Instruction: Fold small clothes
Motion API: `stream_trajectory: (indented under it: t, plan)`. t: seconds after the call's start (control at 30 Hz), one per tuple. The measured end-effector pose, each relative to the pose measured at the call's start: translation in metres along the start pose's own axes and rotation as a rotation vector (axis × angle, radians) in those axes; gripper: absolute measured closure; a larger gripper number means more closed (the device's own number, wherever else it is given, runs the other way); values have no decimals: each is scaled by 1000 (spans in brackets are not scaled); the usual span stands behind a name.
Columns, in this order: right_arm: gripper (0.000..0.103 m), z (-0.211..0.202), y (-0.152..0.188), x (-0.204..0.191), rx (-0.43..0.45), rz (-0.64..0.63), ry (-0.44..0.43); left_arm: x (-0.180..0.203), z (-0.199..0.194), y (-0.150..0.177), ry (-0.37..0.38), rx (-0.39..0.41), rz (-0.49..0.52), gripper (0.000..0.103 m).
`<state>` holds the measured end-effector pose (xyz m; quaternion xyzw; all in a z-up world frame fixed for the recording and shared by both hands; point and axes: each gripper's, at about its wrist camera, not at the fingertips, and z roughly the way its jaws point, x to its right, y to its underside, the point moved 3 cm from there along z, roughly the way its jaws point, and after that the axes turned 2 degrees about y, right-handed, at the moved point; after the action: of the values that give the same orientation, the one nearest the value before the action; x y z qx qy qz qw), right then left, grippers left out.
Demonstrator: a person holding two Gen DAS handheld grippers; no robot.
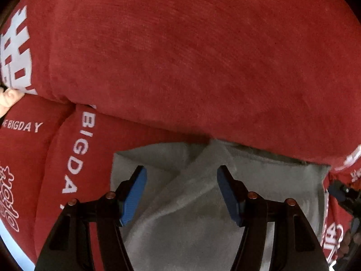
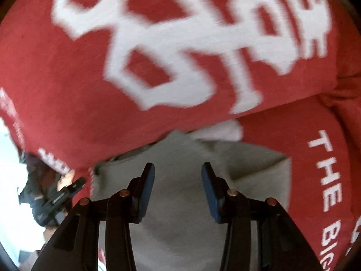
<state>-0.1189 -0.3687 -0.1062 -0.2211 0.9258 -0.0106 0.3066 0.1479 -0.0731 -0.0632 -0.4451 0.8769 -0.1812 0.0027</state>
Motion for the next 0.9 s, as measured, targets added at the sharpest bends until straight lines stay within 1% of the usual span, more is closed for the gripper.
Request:
stream_trajectory:
  t: [0.03, 0.1, 0.17, 0.2, 0.23, 0.27, 0.3, 0.33, 0.4, 0.47, 0.53, 0.6, 0.63, 0.73, 0.8, 0.83, 0.9]
  plan:
    - [55, 3, 3, -7, -19, -28, -17, 1, 1, 3, 11, -12, 11, 37]
    - [55, 13, 5, -15, -40, -80, -7, 16, 15, 6, 33, -43, 24, 37]
    - [55, 24, 1, -15, -38, -90, 9, 24, 30, 7, 42, -73, 25, 37]
    - [55, 29, -3, -12, -29, -81, 28, 26, 36, 7, 30, -73, 27, 37]
    - [55, 32, -4, -9, -19, -68, 47, 26, 42, 6, -1, -65, 28, 37]
    - [55, 38, -6, -7, -5, -44, 66, 22, 48, 4, -50, -51, 18, 37]
    - [55, 41, -8, 1, 2, -19, 81, 16, 51, 1, -85, -42, -5, 37]
    - [56, 42, -12, 11, 6, 9, 84, 6, 54, -2, -109, -37, -46, 37]
    - [56, 41, -13, 21, 8, 37, 63, -20, 53, -9, -148, -30, -141, 37]
    - [56, 36, -12, 20, 13, 5, 78, -37, 47, -12, -178, -23, -179, 37]
    - [54, 31, -12, 20, 19, -20, 103, -48, 37, -11, -205, -23, -166, 37]
    - [52, 27, -11, 20, 27, 9, 114, -54, 24, -5, -225, -38, -109, 37]
    - [52, 25, -10, 21, 29, 27, 108, -56, 19, 0, -221, -48, -88, 37]
    - [52, 7, -1, 26, 33, 72, 63, -61, 0, 23, -158, -105, -44, 37]
    - [51, -3, 14, 23, 25, 90, 20, -70, -14, 41, -107, -138, -32, 37]
    - [50, -9, 22, 24, 16, 97, 7, -71, -19, 55, -65, -167, -32, 37]
    - [50, -16, 46, 19, -16, 118, -24, -62, -21, 67, -22, -209, -29, 37]
